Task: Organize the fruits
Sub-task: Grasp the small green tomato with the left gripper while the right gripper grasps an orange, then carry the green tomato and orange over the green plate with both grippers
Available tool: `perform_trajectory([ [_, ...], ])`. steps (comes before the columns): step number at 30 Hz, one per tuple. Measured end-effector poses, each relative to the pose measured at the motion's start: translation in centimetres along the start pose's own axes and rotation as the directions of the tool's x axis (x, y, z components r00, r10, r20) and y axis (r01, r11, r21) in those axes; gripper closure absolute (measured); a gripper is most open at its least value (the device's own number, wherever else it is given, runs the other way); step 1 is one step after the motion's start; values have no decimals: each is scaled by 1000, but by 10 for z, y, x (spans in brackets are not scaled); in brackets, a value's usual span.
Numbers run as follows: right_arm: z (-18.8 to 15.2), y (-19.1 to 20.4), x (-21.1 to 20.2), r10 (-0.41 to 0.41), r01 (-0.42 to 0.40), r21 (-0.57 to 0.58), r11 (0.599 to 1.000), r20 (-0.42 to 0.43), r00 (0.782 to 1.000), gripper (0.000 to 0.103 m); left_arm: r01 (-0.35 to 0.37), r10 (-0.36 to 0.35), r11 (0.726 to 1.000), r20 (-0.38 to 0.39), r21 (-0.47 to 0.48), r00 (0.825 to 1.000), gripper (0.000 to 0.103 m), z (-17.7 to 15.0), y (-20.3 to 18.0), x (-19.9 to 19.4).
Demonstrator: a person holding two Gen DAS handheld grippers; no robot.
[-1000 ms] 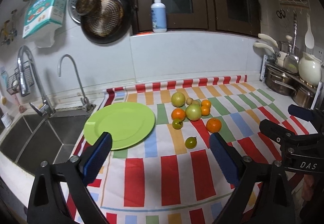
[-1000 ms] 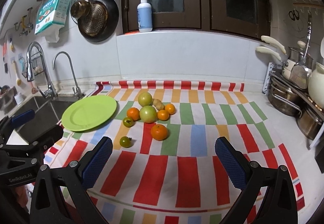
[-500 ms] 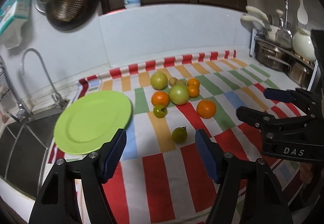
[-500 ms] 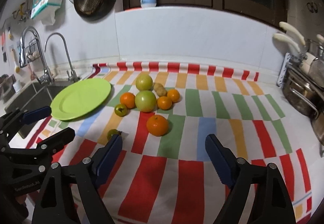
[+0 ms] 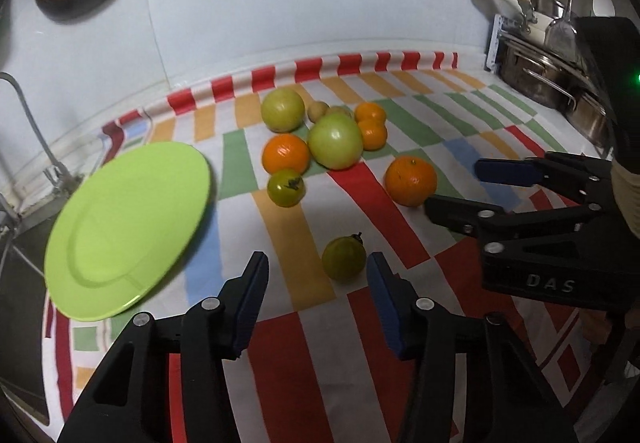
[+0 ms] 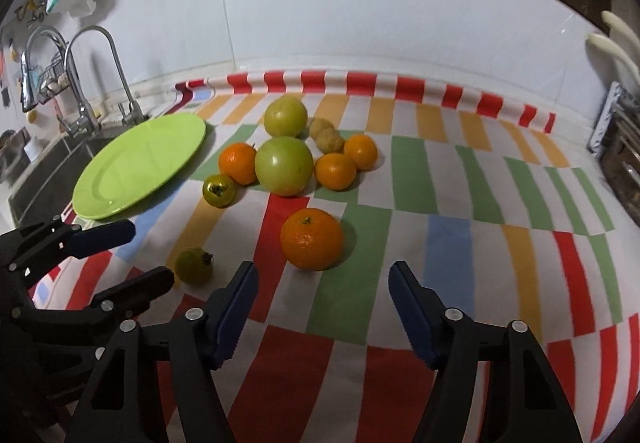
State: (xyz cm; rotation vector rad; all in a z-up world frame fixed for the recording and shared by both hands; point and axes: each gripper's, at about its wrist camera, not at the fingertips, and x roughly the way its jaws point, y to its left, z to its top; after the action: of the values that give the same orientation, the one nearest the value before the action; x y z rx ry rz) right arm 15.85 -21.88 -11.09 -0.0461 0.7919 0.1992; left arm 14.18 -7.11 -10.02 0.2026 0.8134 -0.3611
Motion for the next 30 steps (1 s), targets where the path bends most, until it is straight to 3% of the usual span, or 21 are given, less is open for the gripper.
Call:
perform_trajectory([
  [4, 3, 2, 15, 20, -20, -13, 1000, -30, 999, 40, 31, -31, 999, -18, 16, 999, 54, 2, -3, 9],
  [14, 11, 1, 35, 47, -48, -16, 999, -56, 997, 49, 82, -83, 997, -58, -9, 995, 75, 9, 3, 28],
  [22, 17, 3, 46, 55, -56, -16, 998, -64, 996, 59, 79, -83, 994, -54, -77, 995, 76, 16, 17, 33],
  [30, 16, 5, 42, 49, -49, -9, 999, -55, 997, 60, 61, -64, 994, -23, -96, 998, 76, 21, 26, 27],
])
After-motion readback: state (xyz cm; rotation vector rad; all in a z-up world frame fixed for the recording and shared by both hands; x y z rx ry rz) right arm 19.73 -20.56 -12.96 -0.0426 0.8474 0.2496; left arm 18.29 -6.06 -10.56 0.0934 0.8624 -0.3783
